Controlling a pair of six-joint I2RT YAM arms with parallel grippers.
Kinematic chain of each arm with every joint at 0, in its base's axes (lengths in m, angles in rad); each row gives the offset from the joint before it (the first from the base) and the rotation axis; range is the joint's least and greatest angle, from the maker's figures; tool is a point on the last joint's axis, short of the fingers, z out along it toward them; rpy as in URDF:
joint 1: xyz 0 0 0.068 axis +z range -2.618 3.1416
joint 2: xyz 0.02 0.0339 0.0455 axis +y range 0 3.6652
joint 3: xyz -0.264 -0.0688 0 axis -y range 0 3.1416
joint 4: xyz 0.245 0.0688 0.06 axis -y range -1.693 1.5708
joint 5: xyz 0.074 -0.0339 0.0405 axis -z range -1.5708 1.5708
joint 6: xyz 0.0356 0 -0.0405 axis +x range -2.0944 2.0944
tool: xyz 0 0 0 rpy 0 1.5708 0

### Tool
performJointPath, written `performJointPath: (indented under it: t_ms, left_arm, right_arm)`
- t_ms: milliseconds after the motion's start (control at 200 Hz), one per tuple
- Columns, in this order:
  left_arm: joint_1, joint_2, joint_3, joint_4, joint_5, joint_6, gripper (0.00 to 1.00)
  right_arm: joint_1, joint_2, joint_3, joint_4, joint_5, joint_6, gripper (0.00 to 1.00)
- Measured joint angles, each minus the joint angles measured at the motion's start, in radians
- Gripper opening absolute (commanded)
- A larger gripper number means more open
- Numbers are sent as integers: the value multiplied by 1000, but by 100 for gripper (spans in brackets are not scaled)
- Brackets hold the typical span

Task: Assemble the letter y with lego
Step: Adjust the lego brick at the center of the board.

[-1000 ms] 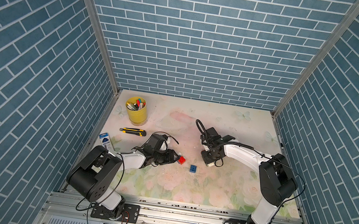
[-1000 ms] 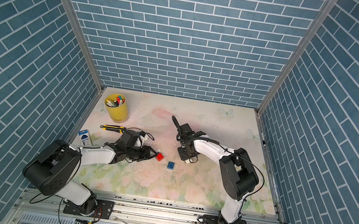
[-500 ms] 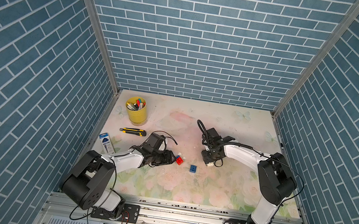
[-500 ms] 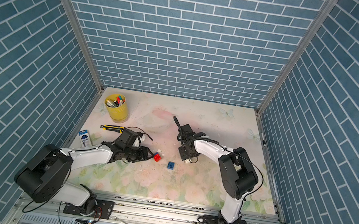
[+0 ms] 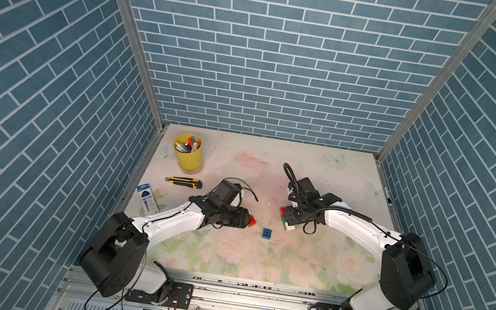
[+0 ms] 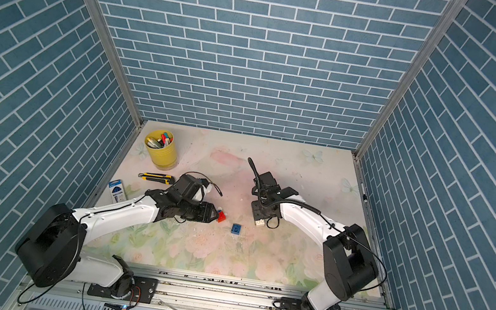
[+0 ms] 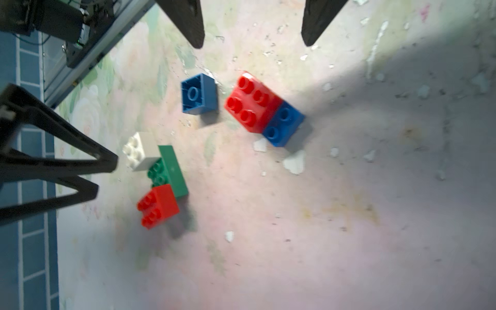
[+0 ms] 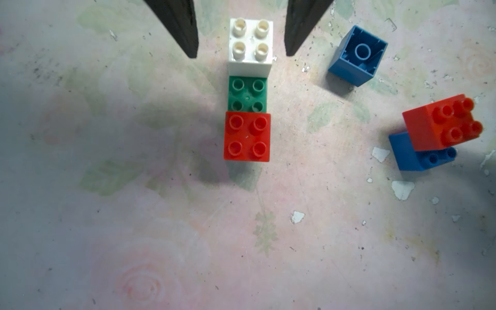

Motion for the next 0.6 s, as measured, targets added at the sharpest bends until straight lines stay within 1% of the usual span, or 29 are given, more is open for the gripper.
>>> performJointPath:
  t_ms: [85, 160, 315, 455, 600]
  left_arm:
    - [-69, 60, 85, -49, -26, 26, 61]
    - [-126, 150, 176, -108, -53, 47, 61]
    - [-199, 343, 338, -227, -108, 72, 62]
    - [-224, 451, 391, -296, -142, 69, 62]
    - [-228, 469, 402, -307, -153, 63, 57]
  right_arm:
    - [-25, -15, -36, 8, 0, 19, 53]
    - [-40, -19, -66, 20, 0, 38, 54]
    - [-56, -24, -121, 48, -1, 72, 54]
    - [-67, -52, -159, 79, -7, 93, 54]
    - [-77, -63, -185, 97, -10, 105, 53]
